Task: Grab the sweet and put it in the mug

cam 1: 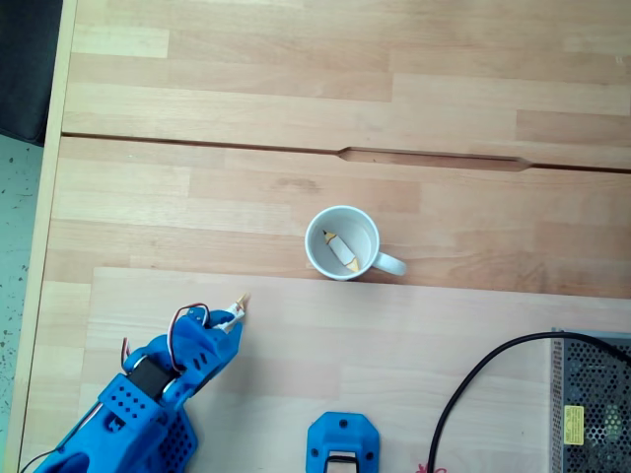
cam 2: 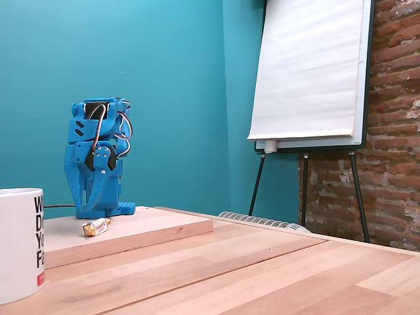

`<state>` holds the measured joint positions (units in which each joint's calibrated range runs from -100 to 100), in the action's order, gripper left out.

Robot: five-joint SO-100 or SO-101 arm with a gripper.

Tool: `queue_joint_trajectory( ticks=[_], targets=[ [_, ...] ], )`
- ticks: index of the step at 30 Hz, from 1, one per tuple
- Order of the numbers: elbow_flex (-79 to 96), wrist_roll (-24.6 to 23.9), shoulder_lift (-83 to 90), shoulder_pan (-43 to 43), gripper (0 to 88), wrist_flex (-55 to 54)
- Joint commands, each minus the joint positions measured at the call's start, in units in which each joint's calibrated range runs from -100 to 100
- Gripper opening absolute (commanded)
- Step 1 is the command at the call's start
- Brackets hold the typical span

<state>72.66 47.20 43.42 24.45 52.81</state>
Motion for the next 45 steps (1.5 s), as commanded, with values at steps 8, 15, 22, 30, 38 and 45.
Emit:
queue_joint_trajectory(
  ticks=[8,15,22,30,38,45],
  targets=[
    [0.5,-2.7,-0.5,-4.1,14.6,-0.9],
    [0.5,-2.1,-0.4,-3.8,22.8,-0.9],
    [0.8,0.0,-0.6,-2.7,22.8,-0.9],
    [2.8,3.5,-0.6,2.6,22.8,-0.9],
    [3.0,3.5,-2.8,3.2,22.8,-1.0],
    [2.8,3.4,-11.0,2.9,22.8,-7.5]
  ],
)
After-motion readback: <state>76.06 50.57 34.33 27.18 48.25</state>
